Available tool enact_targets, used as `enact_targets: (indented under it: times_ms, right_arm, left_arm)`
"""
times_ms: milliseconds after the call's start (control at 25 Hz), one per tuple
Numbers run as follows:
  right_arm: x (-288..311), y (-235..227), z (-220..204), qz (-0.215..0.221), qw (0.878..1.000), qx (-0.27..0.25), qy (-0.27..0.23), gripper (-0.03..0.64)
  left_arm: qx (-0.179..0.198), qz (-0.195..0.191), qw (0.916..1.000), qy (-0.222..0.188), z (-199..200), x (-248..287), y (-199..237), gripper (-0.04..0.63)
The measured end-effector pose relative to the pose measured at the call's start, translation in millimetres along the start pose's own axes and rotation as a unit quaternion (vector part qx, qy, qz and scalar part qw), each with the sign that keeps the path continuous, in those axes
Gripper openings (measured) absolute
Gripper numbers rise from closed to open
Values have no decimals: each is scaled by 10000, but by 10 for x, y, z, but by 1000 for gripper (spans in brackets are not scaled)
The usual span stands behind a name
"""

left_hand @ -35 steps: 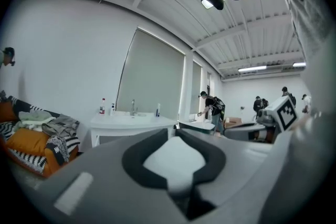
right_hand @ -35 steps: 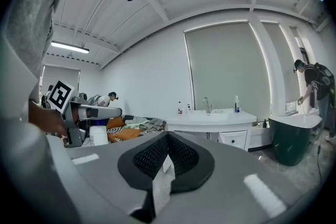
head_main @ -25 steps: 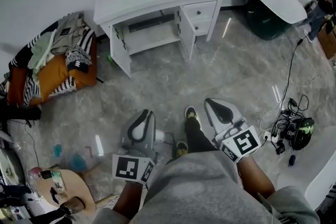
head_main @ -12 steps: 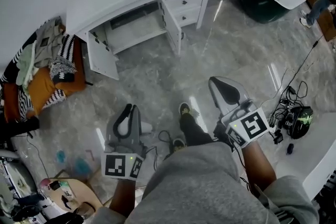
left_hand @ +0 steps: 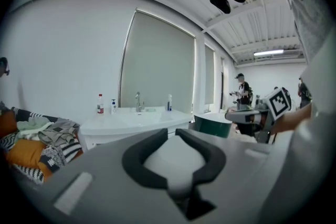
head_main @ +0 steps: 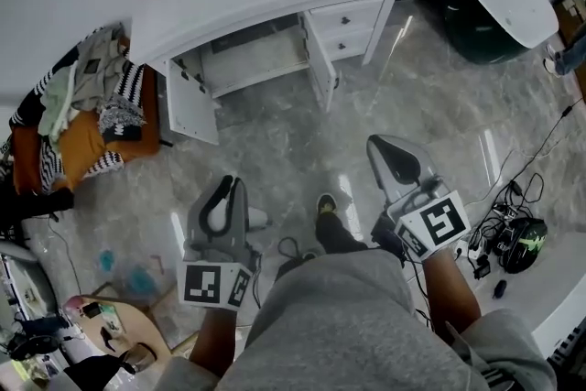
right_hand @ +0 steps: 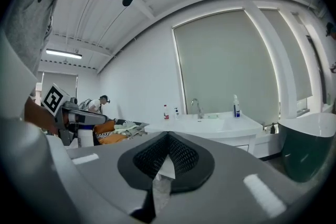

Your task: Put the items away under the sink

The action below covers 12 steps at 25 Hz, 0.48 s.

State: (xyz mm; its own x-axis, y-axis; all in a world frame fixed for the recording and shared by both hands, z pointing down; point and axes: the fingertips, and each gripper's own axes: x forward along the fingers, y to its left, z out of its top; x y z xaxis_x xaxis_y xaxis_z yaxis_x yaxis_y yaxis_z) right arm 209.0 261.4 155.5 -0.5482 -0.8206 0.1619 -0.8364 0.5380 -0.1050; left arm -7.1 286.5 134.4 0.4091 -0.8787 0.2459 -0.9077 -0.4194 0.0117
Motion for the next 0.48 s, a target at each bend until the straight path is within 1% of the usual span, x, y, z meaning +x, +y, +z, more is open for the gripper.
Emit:
enact_targets:
  times_ms: [120,240,360,480]
  right_arm:
    - [150,-25,33,179,9998,-26,1,-6]
    - [271,-62,82,309,9995,-109,-15,-6]
    - [347,-67,134,392,9991,-141,-41,-6]
    - [379,-41,152,478,9988,-85,-74,-6]
  left_arm:
    - [29,161,9999,4,45,68,93,52]
    - [-21,274,9996,-9,81,140,149,52]
    - [-83,301,9995,-29,116,180,164,52]
    - [-64,294,9995,-65,156,216,158,52]
